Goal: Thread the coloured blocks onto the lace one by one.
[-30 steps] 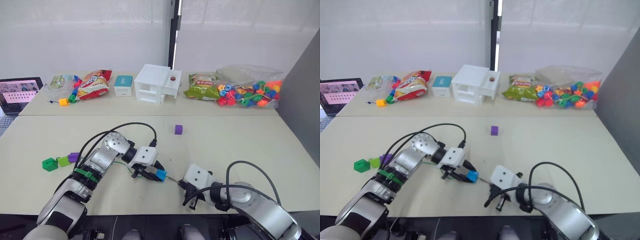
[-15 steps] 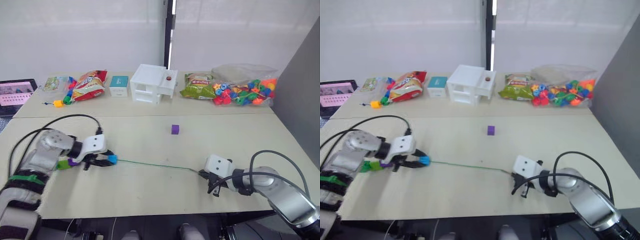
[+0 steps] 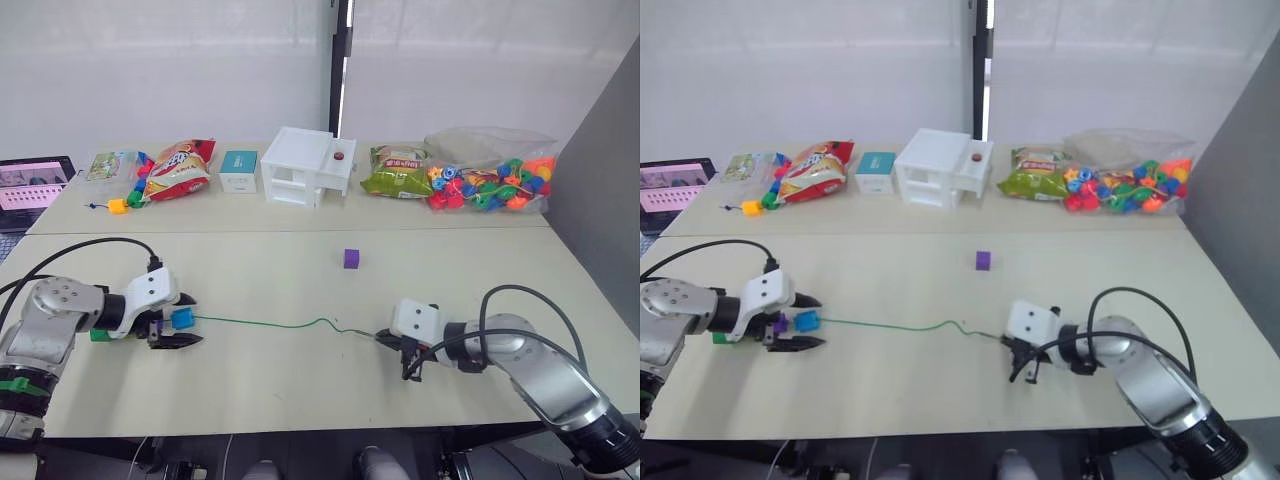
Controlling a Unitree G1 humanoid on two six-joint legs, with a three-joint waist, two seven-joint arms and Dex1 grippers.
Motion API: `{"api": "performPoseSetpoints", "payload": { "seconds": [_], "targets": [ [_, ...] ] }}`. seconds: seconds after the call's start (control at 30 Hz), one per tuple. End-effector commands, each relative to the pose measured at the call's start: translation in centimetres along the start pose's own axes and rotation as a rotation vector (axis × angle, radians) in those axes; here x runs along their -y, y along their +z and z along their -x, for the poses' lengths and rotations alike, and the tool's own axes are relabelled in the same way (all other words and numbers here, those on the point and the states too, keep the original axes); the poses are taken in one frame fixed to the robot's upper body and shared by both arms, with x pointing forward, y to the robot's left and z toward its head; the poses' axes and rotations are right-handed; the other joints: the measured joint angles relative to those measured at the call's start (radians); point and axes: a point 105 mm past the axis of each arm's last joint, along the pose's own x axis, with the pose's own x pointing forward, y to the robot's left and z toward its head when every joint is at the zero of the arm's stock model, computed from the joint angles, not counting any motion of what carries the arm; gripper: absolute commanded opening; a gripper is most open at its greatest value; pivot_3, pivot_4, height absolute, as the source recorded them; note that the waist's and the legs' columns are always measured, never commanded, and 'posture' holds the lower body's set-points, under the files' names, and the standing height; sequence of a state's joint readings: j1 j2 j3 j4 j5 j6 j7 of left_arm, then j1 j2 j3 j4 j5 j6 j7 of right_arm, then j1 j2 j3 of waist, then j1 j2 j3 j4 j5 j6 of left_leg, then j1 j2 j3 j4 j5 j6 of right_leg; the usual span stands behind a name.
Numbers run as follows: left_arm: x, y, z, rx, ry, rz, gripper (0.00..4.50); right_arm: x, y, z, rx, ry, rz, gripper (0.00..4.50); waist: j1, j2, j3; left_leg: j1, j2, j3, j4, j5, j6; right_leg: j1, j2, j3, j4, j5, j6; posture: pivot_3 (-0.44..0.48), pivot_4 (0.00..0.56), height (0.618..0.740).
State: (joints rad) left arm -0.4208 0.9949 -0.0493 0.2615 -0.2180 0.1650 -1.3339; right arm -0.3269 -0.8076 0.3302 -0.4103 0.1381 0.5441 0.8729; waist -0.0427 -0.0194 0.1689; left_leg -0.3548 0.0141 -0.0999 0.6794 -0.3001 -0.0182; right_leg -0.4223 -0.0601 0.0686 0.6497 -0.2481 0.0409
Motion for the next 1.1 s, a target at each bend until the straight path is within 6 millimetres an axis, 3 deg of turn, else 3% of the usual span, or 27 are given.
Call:
{"api": "performPoseSetpoints", "payload": {
  "seconds": [0.03,0.13,0.23,0.37,0.57,0.67,1.0,1.1],
  "targets": [
    [0.3,5.8,-0.1,0.178,-0.021,-0.05,4.3,0.1,1.7,-0.7,0.026,0.014,0.046,0.0,0.001,0.0,0.0,0.0,0.0,0.0,0.0,0.0,0.0,0.0,0.0,0.0,0.0,0.0,0.0,0.0,0.15,0.74],
    [2.3,9.0,-2.5,0.282,-0.108,-0.095,4.3,-0.4,2.6,-1.7,0.021,0.055,0.058,0.0,0.0,0.0,0.0,0.0,0.0,0.0,0.0,0.0,0.0,0.0,0.0,0.0,0.0,0.0,0.0,0.0,0.15,0.74],
    [4.9,11.0,-5.2,0.349,-0.199,-0.14,4.3,-0.4,3.0,-2.7,0.005,0.067,0.06,0.0,0.0,0.0,0.0,0.0,0.0,0.0,0.0,0.0,0.0,0.0,0.0,0.0,0.0,0.0,0.0,0.0,0.15,0.74],
    [6.7,11.2,-8.3,0.359,-0.247,-0.199,4.3,-0.2,3.6,-3.4,-0.004,0.067,0.064,0.0,-0.002,0.0,0.0,0.0,0.0,0.0,0.0,0.0,0.0,-0.001,0.0,0.0,0.0,0.0,0.0,0.0,0.15,0.74],
    [7.3,10.0,-11.5,0.344,-0.274,-0.248,4.3,-0.4,4.1,-3.6,-0.004,0.069,0.062,0.0,0.0,0.0,0.0,0.0,-0.001,0.0,0.0,0.0,0.0,0.0,0.0,0.0,0.0,0.0,0.0,0.0,0.15,0.74],
    [7.3,9.8,-12.1,0.354,-0.275,-0.247,3.49,-0.5,4.2,-3.5,-0.004,0.067,0.056,0.0,0.0,0.0,0.0,0.0,-0.001,0.0,0.0,0.0,0.0,-0.001,0.0,0.0,0.0,0.0,0.0,0.0,0.15,0.74],
    [6.8,10.3,-12.9,0.395,-0.263,-0.212,0.1,-0.9,4.1,-3.3,-0.014,0.067,0.04,0.0,0.0,0.0,0.0,0.0,-0.001,-0.001,0.0,0.0,0.0,0.0,0.0,0.0,0.0,0.0,0.0,0.0,0.15,0.74],
    [6.7,10.3,-12.9,0.395,-0.259,-0.208,0.05,-0.9,3.9,-3.3,-0.019,0.069,0.039,0.0,0.0,0.0,0.0,0.0,-0.001,-0.001,0.0,0.0,0.0,0.0,0.0,0.0,0.0,0.0,0.0,0.0,0.15,0.74]
  ]
}}
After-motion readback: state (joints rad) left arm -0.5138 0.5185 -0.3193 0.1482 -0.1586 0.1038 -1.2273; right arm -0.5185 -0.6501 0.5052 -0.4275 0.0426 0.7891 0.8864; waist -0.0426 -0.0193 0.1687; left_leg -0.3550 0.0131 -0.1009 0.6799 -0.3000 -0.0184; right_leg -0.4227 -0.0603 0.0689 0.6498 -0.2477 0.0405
